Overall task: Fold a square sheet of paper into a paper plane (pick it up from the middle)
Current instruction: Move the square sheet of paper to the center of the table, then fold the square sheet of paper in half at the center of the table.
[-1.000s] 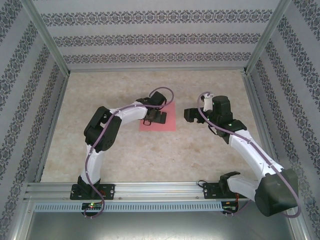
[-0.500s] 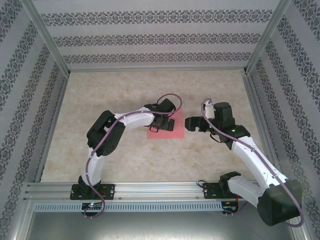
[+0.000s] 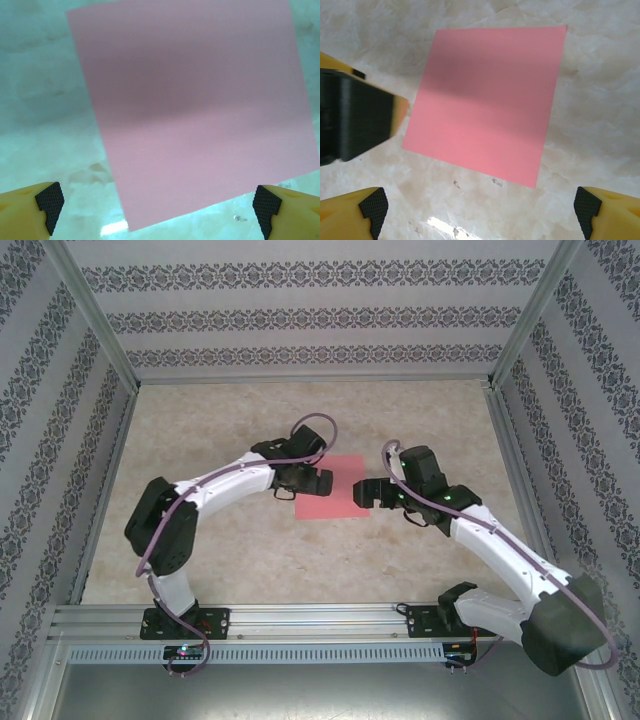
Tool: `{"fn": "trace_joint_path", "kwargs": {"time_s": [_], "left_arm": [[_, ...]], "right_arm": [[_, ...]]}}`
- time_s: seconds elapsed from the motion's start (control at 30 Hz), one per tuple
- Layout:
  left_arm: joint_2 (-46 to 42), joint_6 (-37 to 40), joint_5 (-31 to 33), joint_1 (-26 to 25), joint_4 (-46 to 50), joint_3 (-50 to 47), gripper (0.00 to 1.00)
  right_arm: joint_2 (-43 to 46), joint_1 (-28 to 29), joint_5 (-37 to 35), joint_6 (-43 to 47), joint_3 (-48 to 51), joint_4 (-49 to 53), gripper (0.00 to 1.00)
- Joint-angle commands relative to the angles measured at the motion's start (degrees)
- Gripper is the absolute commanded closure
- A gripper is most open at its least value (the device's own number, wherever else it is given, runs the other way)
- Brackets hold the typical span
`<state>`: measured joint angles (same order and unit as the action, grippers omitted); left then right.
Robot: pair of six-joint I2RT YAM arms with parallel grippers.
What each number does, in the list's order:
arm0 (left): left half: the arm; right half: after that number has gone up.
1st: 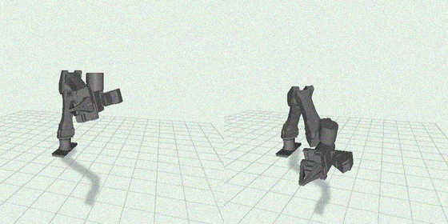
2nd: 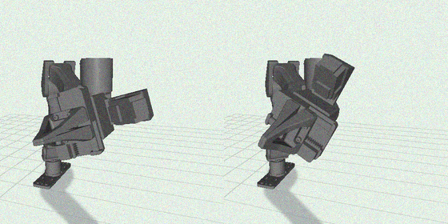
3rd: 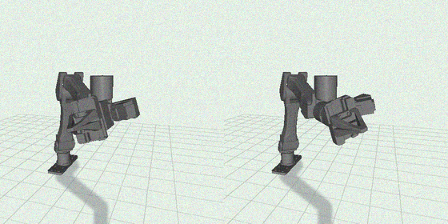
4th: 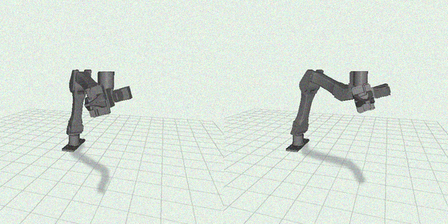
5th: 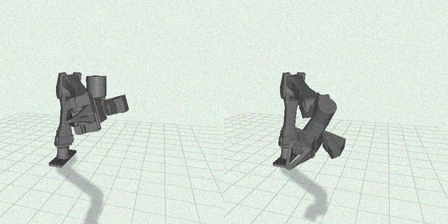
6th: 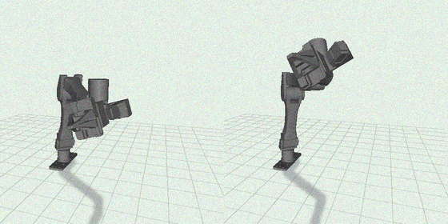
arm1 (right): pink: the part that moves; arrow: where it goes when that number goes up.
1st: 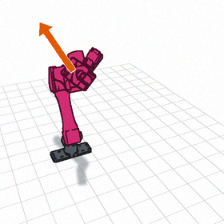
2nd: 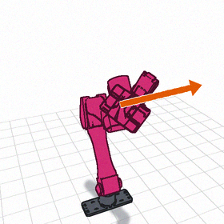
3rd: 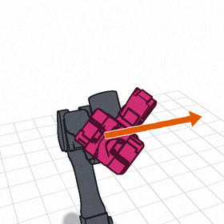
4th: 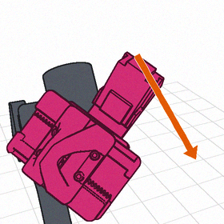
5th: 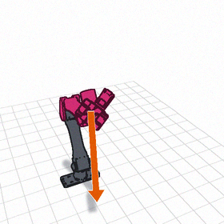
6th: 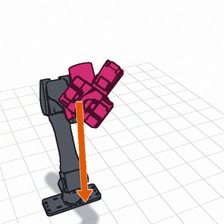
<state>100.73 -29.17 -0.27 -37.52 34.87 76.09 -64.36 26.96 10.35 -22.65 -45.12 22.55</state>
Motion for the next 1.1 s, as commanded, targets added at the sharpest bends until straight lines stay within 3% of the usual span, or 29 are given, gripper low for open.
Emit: {"fn": "trace_joint_path", "kwargs": {"time_s": [0.0,0.43,0.7,1.07], "left_arm": [[-4.6,4.2,-3.5,2.9,1.1,-4.1,0.00],[-14.8,4.3,-20.7,16.2,-14.1,-21.2,0.00],[-16.6,4.4,-22.3,19.0,-15.4,-24.2,0.00],[-15.7,4.7,-23.1,20.9,-17.0,-26.8,0.00]], "right_arm": [[-4.0,3.1,-6.6,-3.9,-3.8,0.9,0.02],[-27.3,11.0,-15.3,-9.3,-18.9,3.1,0.02],[-39.1,12.8,-19.1,-12.0,-27.6,5.5,0.02],[-47.6,13.4,-20.4,-14.3,-33.2,8.0,0.06]]}}
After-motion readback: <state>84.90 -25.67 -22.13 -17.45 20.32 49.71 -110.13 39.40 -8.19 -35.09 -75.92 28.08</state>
